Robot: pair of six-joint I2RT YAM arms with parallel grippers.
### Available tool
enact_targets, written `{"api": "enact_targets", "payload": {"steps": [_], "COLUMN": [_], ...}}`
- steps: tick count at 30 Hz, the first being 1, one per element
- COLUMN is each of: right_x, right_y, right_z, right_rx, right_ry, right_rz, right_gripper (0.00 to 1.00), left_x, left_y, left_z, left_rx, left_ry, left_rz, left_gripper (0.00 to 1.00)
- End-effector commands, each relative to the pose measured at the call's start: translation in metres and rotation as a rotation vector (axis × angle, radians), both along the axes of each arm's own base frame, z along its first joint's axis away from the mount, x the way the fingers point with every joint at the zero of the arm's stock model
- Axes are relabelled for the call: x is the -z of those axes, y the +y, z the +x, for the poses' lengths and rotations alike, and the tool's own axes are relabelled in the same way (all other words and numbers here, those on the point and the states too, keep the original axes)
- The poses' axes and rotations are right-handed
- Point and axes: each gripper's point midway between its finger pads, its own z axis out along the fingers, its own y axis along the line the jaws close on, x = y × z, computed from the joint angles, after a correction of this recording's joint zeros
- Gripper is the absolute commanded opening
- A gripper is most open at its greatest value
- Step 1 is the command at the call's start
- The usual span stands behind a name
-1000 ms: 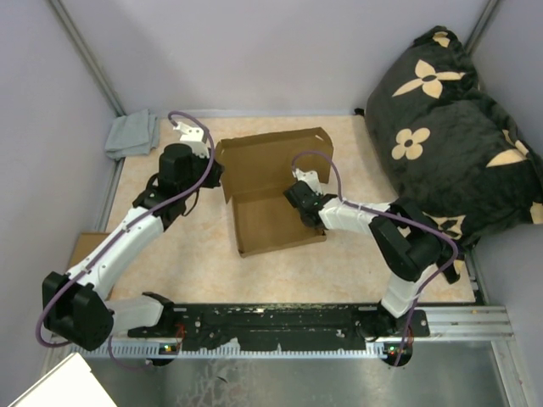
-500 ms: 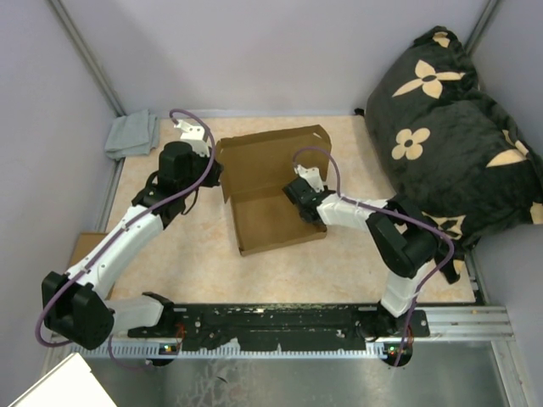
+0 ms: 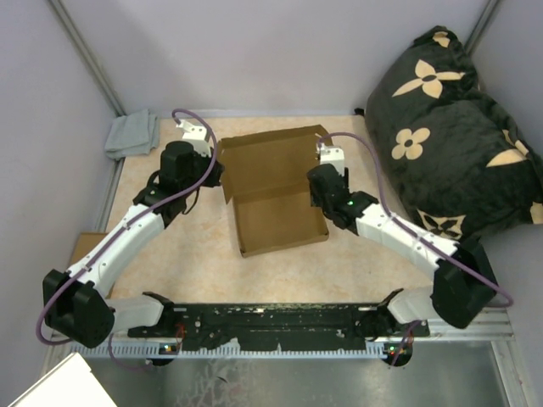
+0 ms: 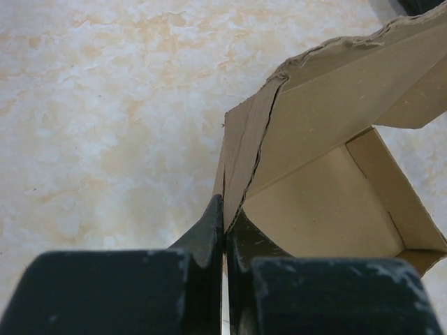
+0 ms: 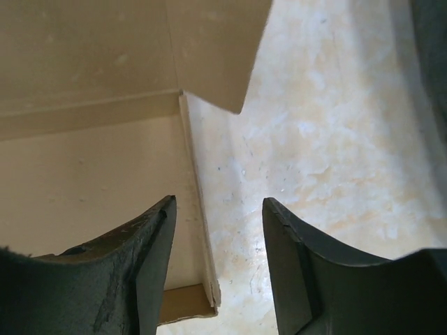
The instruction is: Fold the paper box
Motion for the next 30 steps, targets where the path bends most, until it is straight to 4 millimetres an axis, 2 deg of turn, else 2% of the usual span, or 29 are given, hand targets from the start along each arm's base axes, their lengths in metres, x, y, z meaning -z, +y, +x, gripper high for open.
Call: {"api": "enact_targets", "payload": {"steps": [1,4,10,15,23,30], "right_x": [-0.04,-0.058,-0.089,-0.103,-0.117,-0.114], "right_y": [-0.017,-0.032,-0.04,-0.025,-0.006,0.001], "right_z": [0.006,0.013,0.031,0.053,0.079,0.091], "right_rx": [0.012,0.015,-0.024,-0.137,-0.248,-0.29], "right_ry": [-0.095,-0.13,-0.194,-0.238,-0.296,-0.303], "right_rz": [0.065,0.091,0.068,0.163,0.184,0.186], "right_gripper": [0.54,0.54,0.54,0.53,0.53,0.53], "left_x": [-0.024,-0.024,-0.026,-0.028,-0.026,-0.026], "left_y": [-0.002,-0.002,-0.005,-0.004,-0.003,-0.003], "left_z": [0.002,0.002,0.0,-0.001,0.0,0.0], "left_rx": [0.007,0.013,0.034,0.032,0.029,0.032], "left_ry": [-0.084,-0.088,-0.101,-0.108,-0.108,-0.111], "left_rz": [-0.023,-0.025,-0.032,-0.029,-0.023,-0.02], "left_gripper": [0.0,0.0,0.0,0.0,0.0,0.0]}}
